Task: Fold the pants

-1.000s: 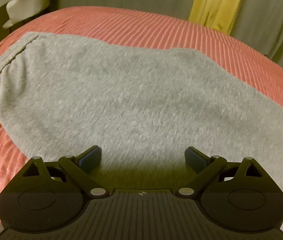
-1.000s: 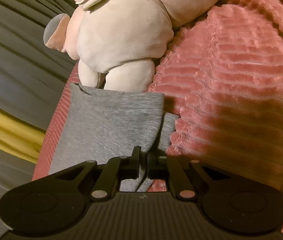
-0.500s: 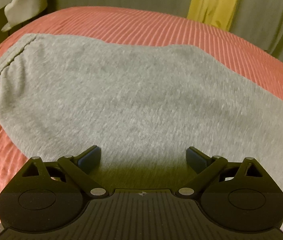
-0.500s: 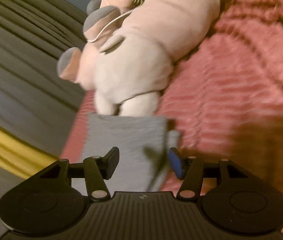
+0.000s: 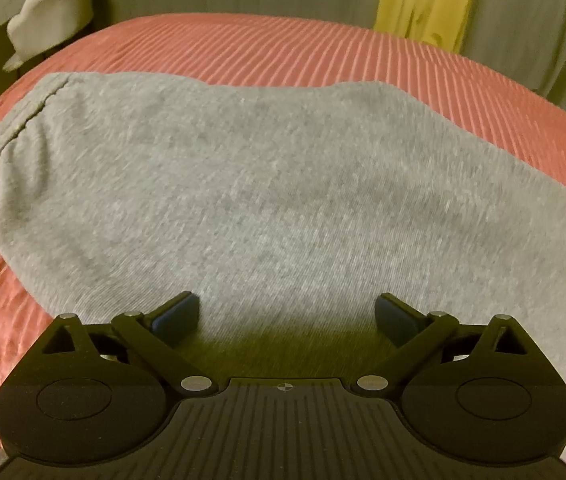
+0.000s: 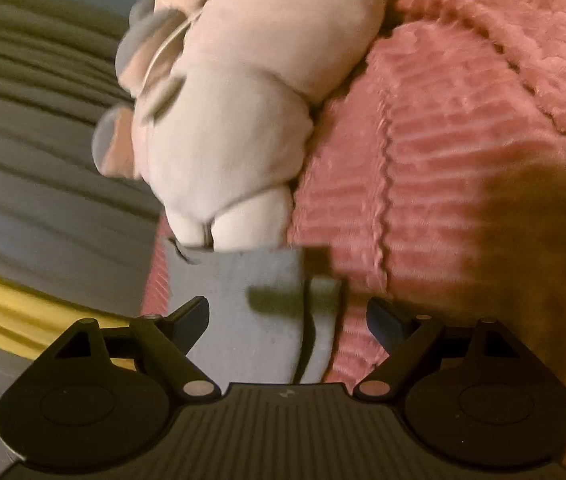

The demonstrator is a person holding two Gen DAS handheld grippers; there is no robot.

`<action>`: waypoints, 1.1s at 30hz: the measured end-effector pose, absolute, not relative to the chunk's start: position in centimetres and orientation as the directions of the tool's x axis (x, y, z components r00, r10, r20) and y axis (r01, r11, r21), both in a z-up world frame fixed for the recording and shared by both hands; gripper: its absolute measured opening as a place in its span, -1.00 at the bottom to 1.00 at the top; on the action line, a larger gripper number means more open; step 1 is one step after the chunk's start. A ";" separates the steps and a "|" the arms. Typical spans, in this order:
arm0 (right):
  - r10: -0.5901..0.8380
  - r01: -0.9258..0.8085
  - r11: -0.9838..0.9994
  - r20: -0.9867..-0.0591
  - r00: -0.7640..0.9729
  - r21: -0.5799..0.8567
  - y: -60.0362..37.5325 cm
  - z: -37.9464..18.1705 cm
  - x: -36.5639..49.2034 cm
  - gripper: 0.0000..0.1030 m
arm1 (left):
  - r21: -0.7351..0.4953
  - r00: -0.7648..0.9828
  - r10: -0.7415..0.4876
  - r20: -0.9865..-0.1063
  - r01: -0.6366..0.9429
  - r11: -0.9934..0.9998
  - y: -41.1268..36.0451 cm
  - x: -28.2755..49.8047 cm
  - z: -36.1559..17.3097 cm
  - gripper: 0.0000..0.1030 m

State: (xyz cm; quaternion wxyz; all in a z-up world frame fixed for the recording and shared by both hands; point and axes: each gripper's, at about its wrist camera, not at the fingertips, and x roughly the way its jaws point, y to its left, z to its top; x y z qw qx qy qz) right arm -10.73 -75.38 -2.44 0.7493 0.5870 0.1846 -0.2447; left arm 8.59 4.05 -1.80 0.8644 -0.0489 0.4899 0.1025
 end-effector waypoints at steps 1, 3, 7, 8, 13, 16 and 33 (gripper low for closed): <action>-0.126 0.564 0.184 -0.549 0.826 0.805 -75.6 -2.7 -10.8 0.84 | 0.021 0.498 0.132 -0.857 -0.223 0.975 4.0 8.6 -1.8 0.96; -0.102 0.530 0.206 -0.520 0.848 0.823 -75.7 -3.0 -10.9 0.91 | 0.024 0.497 0.134 -0.857 -0.221 0.975 4.0 8.7 -1.9 0.96; -0.087 0.513 0.253 -0.509 0.856 0.820 -75.5 -3.3 -10.5 0.91 | 0.023 0.496 0.132 -0.858 -0.221 0.975 4.1 8.7 -1.9 0.96; -0.082 0.503 0.253 -0.500 0.862 0.826 -75.8 -3.3 -10.8 0.91 | 0.023 0.496 0.132 -0.858 -0.220 0.975 4.1 8.7 -1.9 0.96; -0.054 0.488 0.192 -0.487 0.872 0.852 -76.8 -3.8 -11.0 0.91 | 0.024 0.496 0.133 -0.858 -0.219 0.975 4.2 8.7 -2.0 0.97; -0.056 0.496 0.182 -0.495 0.867 0.849 -77.0 -3.7 -11.0 0.86 | 0.023 0.496 0.132 -0.858 -0.220 0.975 4.1 8.7 -2.0 0.97; -0.054 0.519 0.255 -0.523 0.850 0.816 -76.9 -4.5 -9.4 -0.13 | 0.035 0.492 0.138 -0.860 -0.213 0.977 4.0 8.8 -2.1 0.98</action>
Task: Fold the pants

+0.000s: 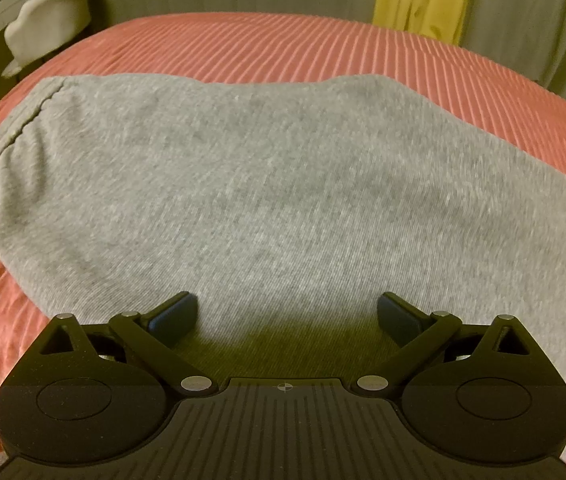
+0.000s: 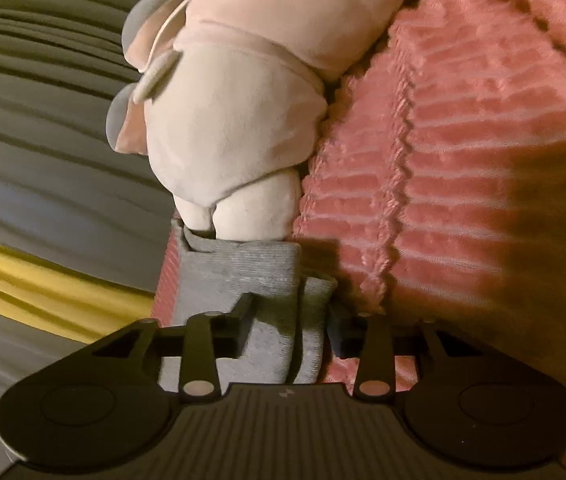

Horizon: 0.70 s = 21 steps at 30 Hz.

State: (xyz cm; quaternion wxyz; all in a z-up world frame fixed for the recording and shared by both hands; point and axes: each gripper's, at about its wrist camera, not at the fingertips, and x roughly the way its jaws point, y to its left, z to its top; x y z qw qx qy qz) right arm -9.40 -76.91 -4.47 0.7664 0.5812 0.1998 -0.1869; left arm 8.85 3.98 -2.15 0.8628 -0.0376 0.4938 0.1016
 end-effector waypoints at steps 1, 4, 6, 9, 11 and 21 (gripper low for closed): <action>-0.059 0.513 0.256 -0.516 0.854 0.819 -76.8 -4.4 -9.2 -0.13 | 0.035 0.492 0.138 -0.860 -0.212 0.977 4.0 8.9 -2.2 0.98; -0.074 0.508 0.307 -0.512 0.856 0.805 -76.3 -3.5 -8.8 -0.47 | 0.036 0.491 0.138 -0.860 -0.211 0.977 4.0 8.9 -2.2 0.98; -0.081 0.497 0.335 -0.501 0.862 0.800 -76.0 -3.1 -8.7 -0.54 | 0.037 0.491 0.139 -0.860 -0.211 0.977 4.1 8.9 -2.2 0.98; -0.081 0.503 0.350 -0.509 0.857 0.791 -76.1 -2.9 -8.4 -0.45 | 0.040 0.490 0.140 -0.860 -0.209 0.977 4.1 9.0 -2.3 0.98; -0.061 0.515 0.350 -0.529 0.846 0.783 -76.2 -3.2 -7.9 -0.27 | 0.039 0.490 0.138 -0.861 -0.208 0.977 4.2 9.0 -2.2 0.98; -0.060 0.519 0.366 -0.537 0.842 0.772 -76.0 -3.5 -6.7 -0.48 | 0.040 0.490 0.138 -0.861 -0.205 0.978 4.2 9.0 -2.3 0.98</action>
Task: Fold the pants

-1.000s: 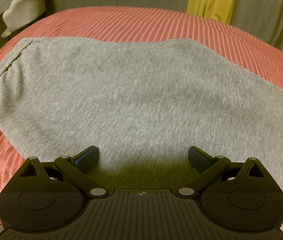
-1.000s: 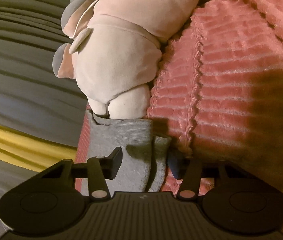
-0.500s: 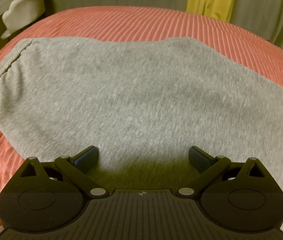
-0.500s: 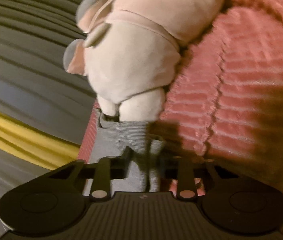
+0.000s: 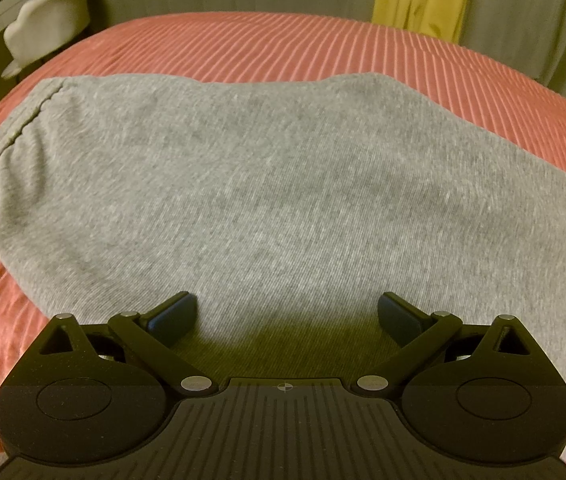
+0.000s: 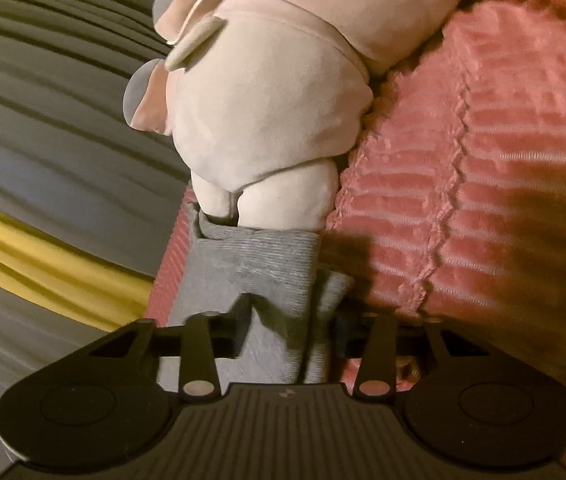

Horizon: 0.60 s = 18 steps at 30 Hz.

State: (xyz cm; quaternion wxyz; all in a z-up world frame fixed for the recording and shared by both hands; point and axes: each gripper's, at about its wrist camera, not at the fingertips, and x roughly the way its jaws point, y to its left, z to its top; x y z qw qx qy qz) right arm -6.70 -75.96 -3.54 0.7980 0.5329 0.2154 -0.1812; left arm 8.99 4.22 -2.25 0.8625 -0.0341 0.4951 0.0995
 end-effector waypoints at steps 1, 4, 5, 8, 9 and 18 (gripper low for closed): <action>-0.065 0.519 0.375 -0.536 0.842 0.768 -75.8 -3.4 -6.7 -0.53 | 0.040 0.490 0.138 -0.861 -0.205 0.978 4.2 9.0 -2.3 0.98; -0.099 0.535 0.406 -0.547 0.831 0.741 -75.4 -2.8 -6.8 -0.56 | 0.039 0.490 0.138 -0.861 -0.206 0.978 4.2 9.0 -2.2 0.98; -0.106 0.548 0.421 -0.560 0.821 0.723 -75.2 -2.6 -6.6 -0.56 | 0.039 0.490 0.137 -0.861 -0.206 0.978 4.2 9.0 -2.2 0.98; -0.123 0.551 0.474 -0.568 0.814 0.687 -74.5 -1.5 -5.8 -0.65 | 0.036 0.491 0.135 -0.861 -0.206 0.978 4.2 8.9 -2.2 0.98; -0.131 0.537 0.515 -0.557 0.820 0.669 -73.8 -0.5 -5.4 -0.67 | 0.035 0.491 0.134 -0.861 -0.206 0.978 4.2 8.9 -2.2 0.98; 0.262 -0.118 0.898 -0.299 0.917 0.423 -55.3 12.1 1.4 -0.83 | 0.013 0.492 0.118 -0.863 -0.210 0.978 4.4 8.7 -2.0 0.98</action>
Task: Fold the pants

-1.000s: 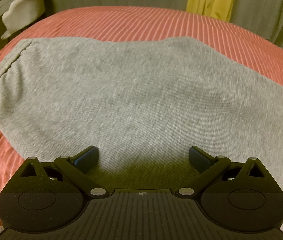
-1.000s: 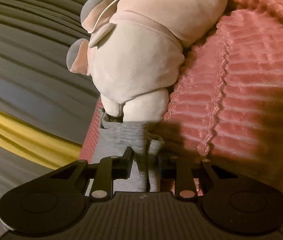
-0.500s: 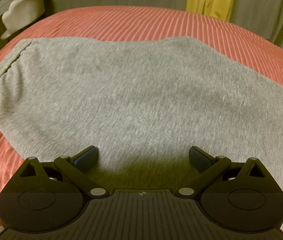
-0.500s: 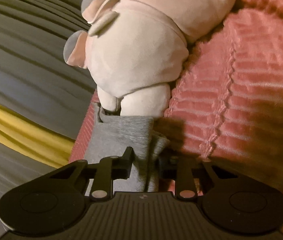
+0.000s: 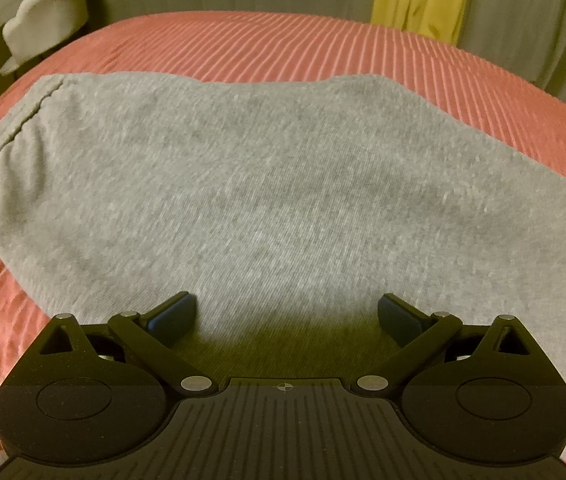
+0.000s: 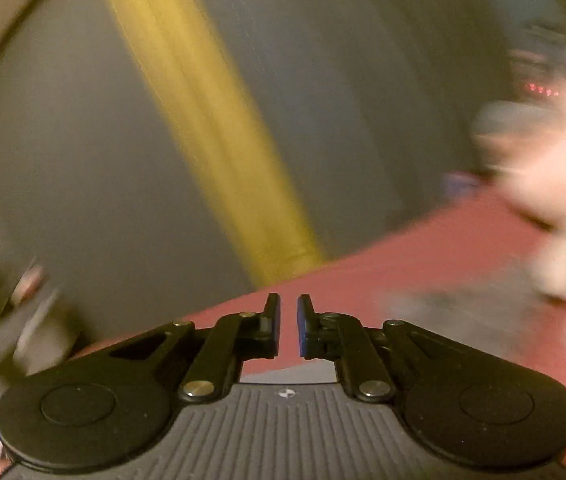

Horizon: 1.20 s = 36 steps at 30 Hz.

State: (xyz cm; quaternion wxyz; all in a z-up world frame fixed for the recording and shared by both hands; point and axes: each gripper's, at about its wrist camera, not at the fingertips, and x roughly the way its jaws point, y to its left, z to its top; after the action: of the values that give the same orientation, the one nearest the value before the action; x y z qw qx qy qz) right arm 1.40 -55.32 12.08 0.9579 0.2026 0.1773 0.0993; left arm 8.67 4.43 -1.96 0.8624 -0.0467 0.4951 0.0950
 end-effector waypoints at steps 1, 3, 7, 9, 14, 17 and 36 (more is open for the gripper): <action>0.301 -0.158 0.899 -0.314 0.900 0.408 -53.3 11.9 2.3 -0.83 | -0.001 0.493 0.108 -0.863 -0.214 0.977 4.6 8.5 -1.8 0.98; 0.293 -0.132 0.903 -0.360 0.886 0.409 -51.3 10.4 3.7 -0.83 | -0.033 0.500 0.084 -0.862 -0.222 0.975 5.1 8.0 -1.6 0.98; 0.134 0.117 0.893 -0.505 0.852 0.435 -54.0 6.6 4.1 -0.79 | -0.101 0.518 0.032 -0.855 -0.227 0.968 5.6 7.7 -1.3 0.98; 0.005 0.244 0.895 -0.555 0.832 0.374 -56.3 6.1 2.9 -0.73 | -0.098 0.505 0.035 -0.862 -0.235 0.967 5.5 8.3 -1.6 0.98; -0.152 0.388 0.878 -0.606 0.781 0.280 -59.0 6.1 1.6 0.32 | -0.011 0.491 0.089 -0.867 -0.196 0.980 4.1 9.0 -2.3 0.99; -0.136 0.330 0.922 -0.628 0.766 0.203 -57.4 5.7 3.6 0.32 | -0.015 0.496 0.079 -0.865 -0.184 0.983 4.1 8.9 -2.2 0.99; -0.292 0.338 0.938 -0.714 0.637 -0.083 -55.0 -0.6 13.9 -0.73 | -0.017 0.497 0.080 -0.864 -0.187 0.982 4.4 9.2 -2.5 1.00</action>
State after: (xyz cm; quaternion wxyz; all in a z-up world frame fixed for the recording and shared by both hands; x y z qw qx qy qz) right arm 13.93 -54.97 -0.56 0.9041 0.0290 0.3890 -0.1742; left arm 9.25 4.39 -2.52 0.8633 -0.0542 0.4957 0.0772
